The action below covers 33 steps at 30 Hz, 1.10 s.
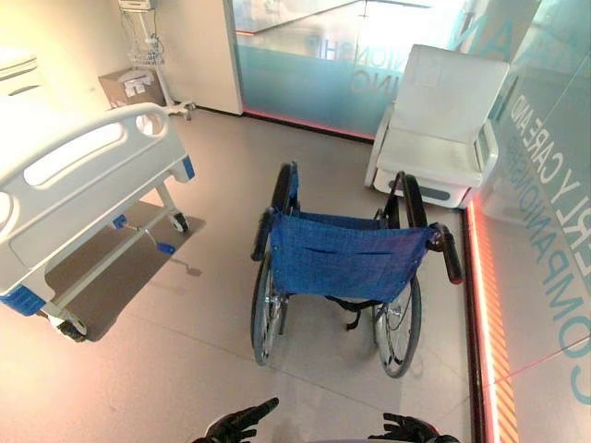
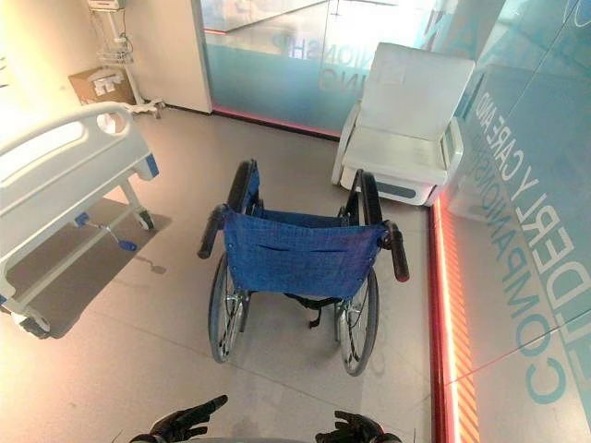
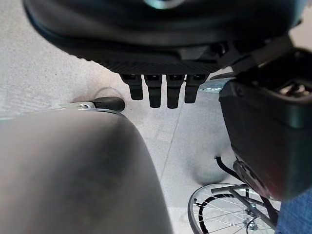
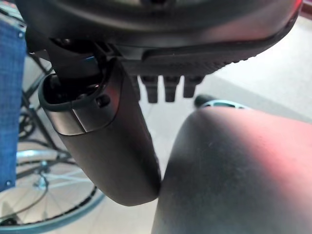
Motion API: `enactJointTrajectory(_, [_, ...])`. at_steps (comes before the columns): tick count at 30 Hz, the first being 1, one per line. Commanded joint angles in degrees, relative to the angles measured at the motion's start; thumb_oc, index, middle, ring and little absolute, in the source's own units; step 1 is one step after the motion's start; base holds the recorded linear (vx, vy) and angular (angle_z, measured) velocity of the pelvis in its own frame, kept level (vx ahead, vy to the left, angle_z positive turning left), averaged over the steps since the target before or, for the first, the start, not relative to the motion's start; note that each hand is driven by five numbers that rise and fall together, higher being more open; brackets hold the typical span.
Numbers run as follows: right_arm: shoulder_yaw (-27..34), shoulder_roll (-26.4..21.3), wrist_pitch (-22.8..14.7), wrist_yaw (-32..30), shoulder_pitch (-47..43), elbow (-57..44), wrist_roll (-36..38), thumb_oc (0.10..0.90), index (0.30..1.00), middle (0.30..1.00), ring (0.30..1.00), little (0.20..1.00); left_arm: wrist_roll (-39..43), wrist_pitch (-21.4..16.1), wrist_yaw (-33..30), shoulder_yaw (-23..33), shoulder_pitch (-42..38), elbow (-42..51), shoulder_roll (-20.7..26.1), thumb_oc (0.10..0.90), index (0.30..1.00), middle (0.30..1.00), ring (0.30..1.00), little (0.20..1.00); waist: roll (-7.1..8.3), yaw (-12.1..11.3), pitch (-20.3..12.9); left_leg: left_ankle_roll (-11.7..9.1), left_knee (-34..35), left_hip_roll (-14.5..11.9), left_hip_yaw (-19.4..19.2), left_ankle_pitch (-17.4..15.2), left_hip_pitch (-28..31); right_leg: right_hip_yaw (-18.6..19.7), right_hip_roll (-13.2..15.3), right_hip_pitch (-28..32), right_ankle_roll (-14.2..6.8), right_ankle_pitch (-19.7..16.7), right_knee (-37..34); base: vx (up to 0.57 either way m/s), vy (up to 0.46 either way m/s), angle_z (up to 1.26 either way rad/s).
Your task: Push the wheelchair next to the bed
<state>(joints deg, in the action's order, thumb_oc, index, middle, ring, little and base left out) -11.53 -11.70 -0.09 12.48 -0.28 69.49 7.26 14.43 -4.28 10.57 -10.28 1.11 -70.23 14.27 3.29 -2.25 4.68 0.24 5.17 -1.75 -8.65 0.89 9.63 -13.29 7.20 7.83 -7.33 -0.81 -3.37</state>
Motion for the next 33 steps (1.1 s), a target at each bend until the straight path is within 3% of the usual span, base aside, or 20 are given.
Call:
enactJointTrajectory(1, [-0.61, -1.93, -0.28, -0.96, -1.17, 1.92, -0.95, 0.8, 0.9, 0.9, 0.9, 0.9, 1.39, -4.15, 0.75, 0.22, -3.49, 0.13, -1.78, 0.8, 0.9, 0.9, 0.9, 0.9, -1.0, -0.59, 0.26, -2.12, -3.6, 1.16, -3.27, -2.56, -1.14, -0.39, -0.98, 0.33, 1.43, -0.86, 1.16, 0.02, -0.043, 0.03])
enactJointTrajectory(6, [-0.46, -1.88, -0.03, -1.58, -0.97, 2.05, 0.13, 0.8, 0.9, 0.9, 0.9, 0.9, 2.31, -3.11, -1.78, 1.32, -2.86, -0.58, -1.86, 0.8, 0.9, 0.9, 0.9, 0.9, -1.14, -0.7, 0.0, -2.46, -3.08, 0.91, -2.9, -2.51, -0.5, -0.69, -1.31, 1.05, 1.56, -0.74, 0.47, 0.04, -0.051, 0.04])
enactJointTrajectory(8, [0.89, -1.78, 0.42, -3.42, -0.75, 2.63, 2.23, 0.8, 0.9, 0.9, 0.9, 0.9, 4.26, 1.17, -4.9, 2.75, -2.52, -1.42, -1.96, 0.8, 0.9, 0.9, 0.9, 0.9, -1.44, -0.53, -0.13, -2.63, -2.81, 0.78, -2.87, -2.4, -0.07, -0.86, -1.38, 1.39, 1.58, -0.75, 0.25, 0.06, -0.028, 0.04])
enactJointTrajectory(10, [2.4, -1.95, 0.34, -5.14, -0.68, 2.68, 5.24, 0.8, 0.9, 0.9, 0.9, 0.9, 5.53, 3.11, -5.03, 4.58, -2.49, -2.27, -1.83, 0.8, 0.9, 0.9, 0.9, 0.9, -1.6, -0.36, -0.17, -2.77, -2.8, 0.68, -2.79, -2.23, 0.04, -0.78, -1.42, 1.47, 1.58, -0.86, 0.19, 0.05, -0.01, 0.03])
enactJointTrajectory(15, [7.09, -5.83, 0.61, -8.61, -0.62, 1.16, 4.03, 0.8, 0.9, 0.9, 0.9, 0.9, 9.05, 2.53, -5.7, 7.74, -2.82, -1.25, 0.98, 0.8, 0.9, 0.9, 0.9, 0.9, -1.96, 0.26, -0.18, -2.98, -2.39, 0.24, -3.53, -2.06, 0.48, -0.87, -1.55, 1.46, 1.29, -1.02, 0.01, 0.01, -0.001, 0.0])
enactJointTrajectory(17, [10.52, -11.54, 1.35, -8.61, -1.16, -1.24, 3.58, 0.8, 0.9, 0.9, 0.9, 0.9, 11.82, 2.4, -6.03, 9.48, -3.55, 1.92, 5.15, 0.8, 0.9, 0.9, 0.9, 0.9, -2.14, 0.45, -0.1, -2.97, -2.02, -0.02, -3.94, -1.99, 0.68, -0.69, -1.75, 1.42, 1.08, -1.11, -0.33, 0.0, 0.0, 0.0])
enactJointTrajectory(24, [19.34, -25.6, 5.07, -7.54, -1.49, -11.28, 5.63, 0.8, 0.9, 0.9, 0.9, 0.9, 15.99, 7.34, -2.13, 16.37, -4.67, 15.08, 19.53, 0.8, 0.9, 0.9, 0.9, 0.9, -2.38, 0.75, 0.23, -3.0, -0.82, -0.09, -4.38, -1.66, 0.82, -0.69, -1.91, 0.83, 0.49, -1.71, -0.79, 0.0, 0.0, 0.0])
enactJointTrajectory(27, [22.71, -30.48, 5.65, -9.47, -1.83, -17.16, 7.12, 0.8, 0.9, 0.9, 0.9, 0.9, 19.58, 6.14, -3.21, 18.86, -5.03, 21.17, 25.2, 0.8, 0.9, 0.9, 0.9, 0.9, -2.35, 0.89, 0.27, -2.91, -0.63, -0.02, -4.37, -1.79, 0.69, -0.53, -1.91, 0.5, 0.29, -1.68, -0.85, 0.0, 0.0, 0.0])
enactJointTrajectory(33, [25.82, -36.87, 8.35, -14.39, -4.84, -30.91, 10.81, 0.8, 0.9, 0.9, 0.9, 0.9, 24.64, 4.32, -4.8, 23.37, -7.69, 32.35, 31.64, 0.8, 0.9, 0.9, 0.9, 0.9, -2.38, 0.77, 0.47, -2.99, -0.35, 0.15, -3.82, -1.99, 0.44, 0.01, -2.03, 0.25, 0.29, -1.51, -0.94, 0.0, 0.005, 0.0])
